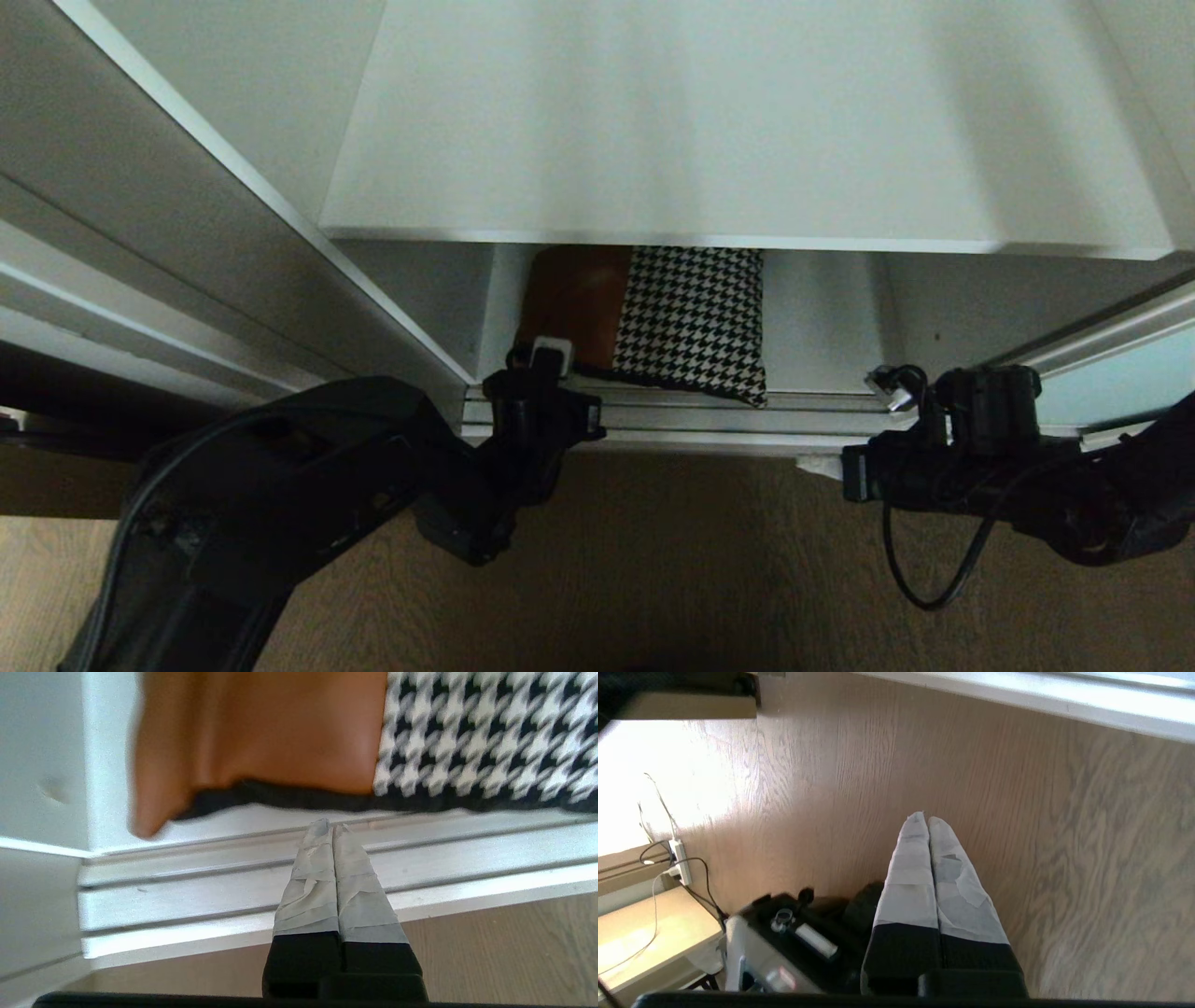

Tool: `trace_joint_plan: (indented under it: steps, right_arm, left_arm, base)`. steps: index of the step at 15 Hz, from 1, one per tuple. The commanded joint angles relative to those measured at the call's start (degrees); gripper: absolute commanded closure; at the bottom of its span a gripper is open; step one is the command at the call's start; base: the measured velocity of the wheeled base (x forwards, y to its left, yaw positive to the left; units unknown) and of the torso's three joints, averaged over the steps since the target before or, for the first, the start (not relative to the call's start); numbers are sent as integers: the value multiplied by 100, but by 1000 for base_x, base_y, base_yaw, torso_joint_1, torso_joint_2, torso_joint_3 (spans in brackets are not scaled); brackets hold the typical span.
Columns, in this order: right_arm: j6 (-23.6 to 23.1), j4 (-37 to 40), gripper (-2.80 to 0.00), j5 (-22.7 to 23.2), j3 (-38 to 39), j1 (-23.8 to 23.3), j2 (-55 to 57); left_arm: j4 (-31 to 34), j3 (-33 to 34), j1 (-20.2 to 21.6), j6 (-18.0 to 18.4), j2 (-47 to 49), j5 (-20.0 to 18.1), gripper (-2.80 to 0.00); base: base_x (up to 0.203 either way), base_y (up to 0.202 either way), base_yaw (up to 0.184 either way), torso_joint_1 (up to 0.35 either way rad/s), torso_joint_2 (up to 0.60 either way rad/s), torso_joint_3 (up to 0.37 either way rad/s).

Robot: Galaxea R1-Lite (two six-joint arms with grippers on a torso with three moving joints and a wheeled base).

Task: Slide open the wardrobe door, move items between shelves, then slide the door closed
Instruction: Close the door

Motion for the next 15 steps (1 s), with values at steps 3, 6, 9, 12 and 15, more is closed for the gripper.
trace_joint_plan:
  steps: [3,6,9,12,15]
  right_arm:
    - [7,-216,0,7,808,2,-598]
    - [0,-423,0,-6,1402,1,-1258]
    - [4,-338,0,-40,1863,0,-2273]
    - [16,232,0,-145,2129,-39,-3464]
    - [11,1437,0,-180,2205,-279,-4786]
  left_arm:
    - [472,596,-117,23,-1317,219,0]
    - [755,1132,-292,26,-2195,951,0]
    - [932,1365,-277,80,-3070,1663,0]
    - [1480,1822,-241,103,-4254,1903,0]
    - [1737,2705,71,131,-5293,1973,0]
  base:
    - [0,0,0,0,0,0]
    - [0,0,0,0,0,0]
    - [0,0,0,0,0,0]
    - [0,0,0,0,0,0]
    - [0,0,0,0,0,0]
